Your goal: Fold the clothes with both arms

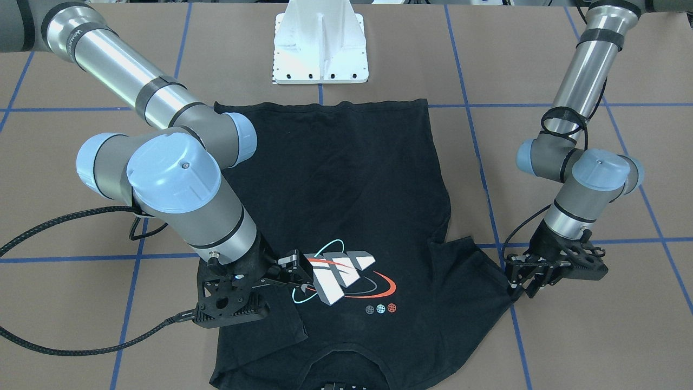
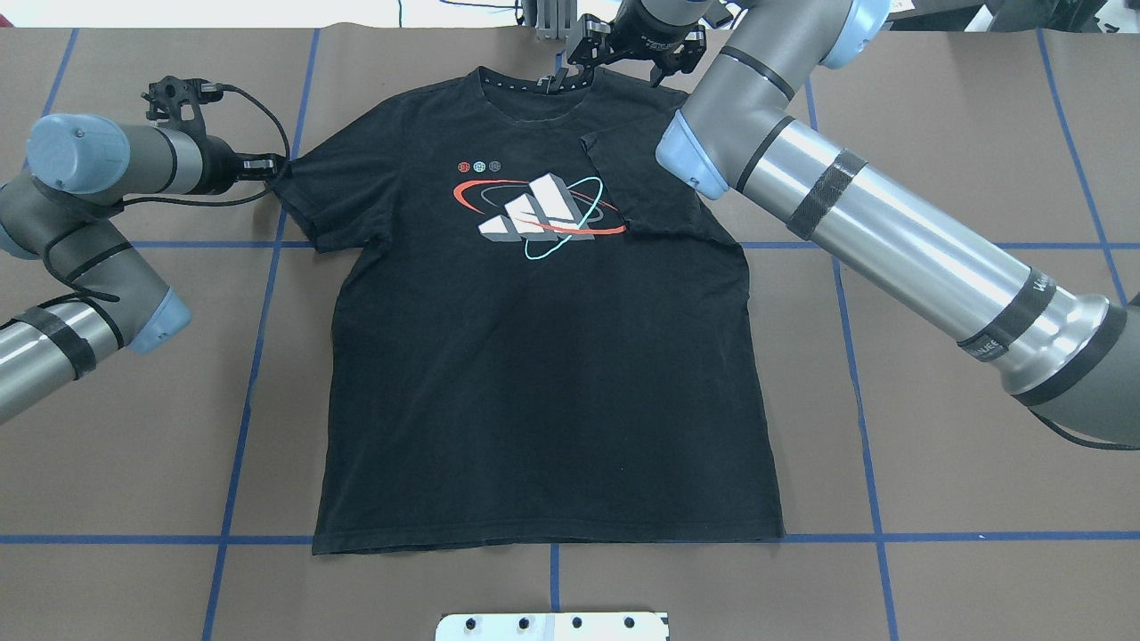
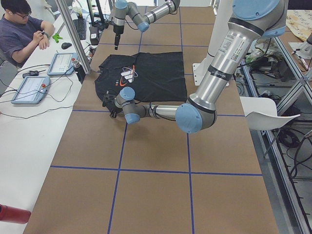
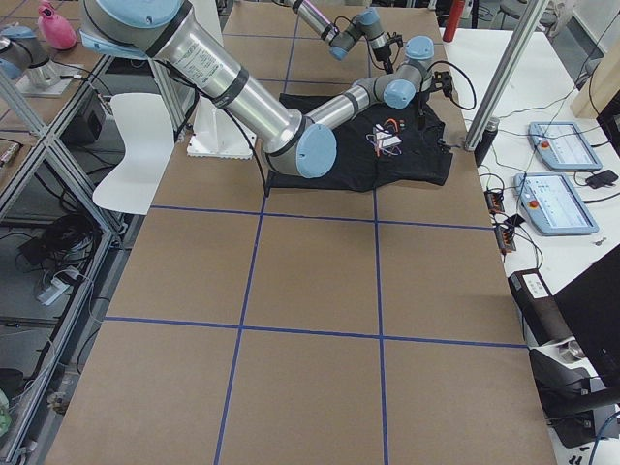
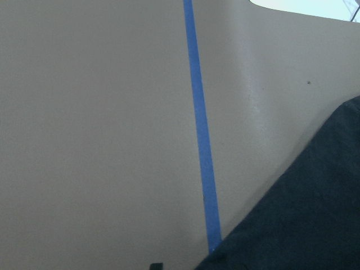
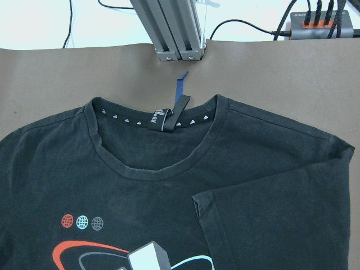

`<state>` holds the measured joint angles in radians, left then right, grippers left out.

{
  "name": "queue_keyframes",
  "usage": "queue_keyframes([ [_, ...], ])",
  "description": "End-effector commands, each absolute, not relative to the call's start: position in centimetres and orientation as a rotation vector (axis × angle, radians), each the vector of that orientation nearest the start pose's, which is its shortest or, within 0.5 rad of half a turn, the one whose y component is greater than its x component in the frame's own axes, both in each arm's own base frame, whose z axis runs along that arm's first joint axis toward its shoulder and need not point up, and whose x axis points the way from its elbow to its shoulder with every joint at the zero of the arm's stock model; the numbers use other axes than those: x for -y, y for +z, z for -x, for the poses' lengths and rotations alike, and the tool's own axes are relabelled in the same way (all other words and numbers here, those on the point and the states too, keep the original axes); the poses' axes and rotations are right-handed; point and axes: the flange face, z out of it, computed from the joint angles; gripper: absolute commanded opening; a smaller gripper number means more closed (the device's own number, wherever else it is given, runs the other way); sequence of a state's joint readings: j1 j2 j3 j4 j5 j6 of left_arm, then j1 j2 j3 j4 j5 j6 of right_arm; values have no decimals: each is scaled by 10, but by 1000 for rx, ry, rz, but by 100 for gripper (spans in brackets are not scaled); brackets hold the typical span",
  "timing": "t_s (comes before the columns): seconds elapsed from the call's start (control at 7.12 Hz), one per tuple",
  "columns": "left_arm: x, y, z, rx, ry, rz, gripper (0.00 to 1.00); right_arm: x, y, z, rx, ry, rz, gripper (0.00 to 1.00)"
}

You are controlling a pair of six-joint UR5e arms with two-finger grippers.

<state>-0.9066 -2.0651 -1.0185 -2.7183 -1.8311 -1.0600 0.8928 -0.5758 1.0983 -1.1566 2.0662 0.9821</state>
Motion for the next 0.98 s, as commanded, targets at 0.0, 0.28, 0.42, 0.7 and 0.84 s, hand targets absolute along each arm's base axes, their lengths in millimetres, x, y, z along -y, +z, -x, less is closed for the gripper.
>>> queue_keyframes([
  [0.0, 637, 515, -363, -977, -211, -528, 52, 697, 169, 451, 984, 46, -280, 100],
  [0.28, 637, 513, -363, -980, -212, -529, 45, 698, 171, 450, 983, 47, -280, 100],
  [0.42, 637, 512, -363, -981, -211, -530, 39, 698, 171, 450, 983, 47, -280, 100],
  [0.7, 637, 513, -364, -976, -212, -524, 23, 698, 171, 450, 983, 47, -280, 100],
  [0.84, 637, 513, -364, -972, -213, -520, 9, 698, 171, 450, 983, 47, -280, 100],
])
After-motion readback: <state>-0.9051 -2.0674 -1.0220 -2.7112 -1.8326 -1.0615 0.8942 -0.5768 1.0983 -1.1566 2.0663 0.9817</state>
